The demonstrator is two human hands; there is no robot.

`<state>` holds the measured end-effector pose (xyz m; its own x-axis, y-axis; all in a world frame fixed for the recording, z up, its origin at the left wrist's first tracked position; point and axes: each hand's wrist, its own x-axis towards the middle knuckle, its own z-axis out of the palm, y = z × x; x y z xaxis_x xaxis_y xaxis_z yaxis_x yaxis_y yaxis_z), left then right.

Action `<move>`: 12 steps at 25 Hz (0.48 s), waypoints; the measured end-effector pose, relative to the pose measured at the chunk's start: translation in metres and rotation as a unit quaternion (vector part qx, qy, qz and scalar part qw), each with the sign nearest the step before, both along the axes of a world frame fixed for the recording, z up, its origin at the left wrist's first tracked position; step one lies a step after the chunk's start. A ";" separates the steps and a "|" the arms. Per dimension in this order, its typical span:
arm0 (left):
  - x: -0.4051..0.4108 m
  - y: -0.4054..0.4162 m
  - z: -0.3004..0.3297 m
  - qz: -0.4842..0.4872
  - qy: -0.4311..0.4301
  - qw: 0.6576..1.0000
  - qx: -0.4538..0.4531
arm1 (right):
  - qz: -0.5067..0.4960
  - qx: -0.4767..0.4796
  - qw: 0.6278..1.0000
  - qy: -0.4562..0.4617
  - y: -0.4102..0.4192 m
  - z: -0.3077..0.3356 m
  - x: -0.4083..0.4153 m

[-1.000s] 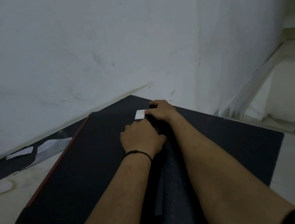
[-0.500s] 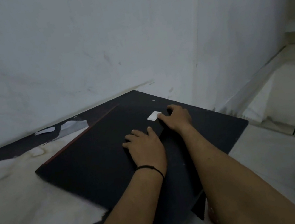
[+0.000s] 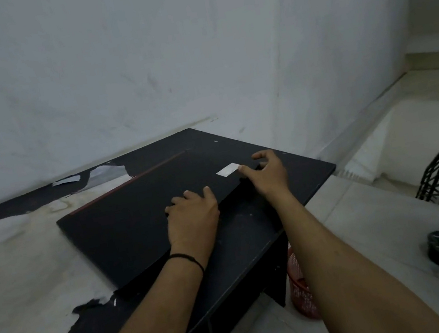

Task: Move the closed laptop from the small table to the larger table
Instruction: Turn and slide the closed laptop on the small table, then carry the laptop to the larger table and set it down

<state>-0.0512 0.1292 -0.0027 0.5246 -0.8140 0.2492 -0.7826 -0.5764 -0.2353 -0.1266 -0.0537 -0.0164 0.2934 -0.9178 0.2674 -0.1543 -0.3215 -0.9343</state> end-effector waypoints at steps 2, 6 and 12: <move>0.002 0.000 0.002 -0.003 -0.012 1.000 0.005 | 0.002 0.009 0.999 -0.035 -0.001 0.000 0.000; 0.001 -0.002 0.005 0.008 -0.028 1.000 0.009 | -0.001 0.043 0.995 -0.089 -0.005 -0.001 -0.002; 0.000 -0.005 0.002 0.035 -0.036 0.999 0.001 | 0.011 0.045 0.997 -0.068 -0.004 0.000 0.000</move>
<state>-0.0516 0.1239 -0.0008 0.5606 -0.7770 0.2864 -0.7216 -0.6280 -0.2913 -0.1269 -0.0576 -0.0167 0.2810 -0.9334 0.2232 -0.0177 -0.2375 -0.9712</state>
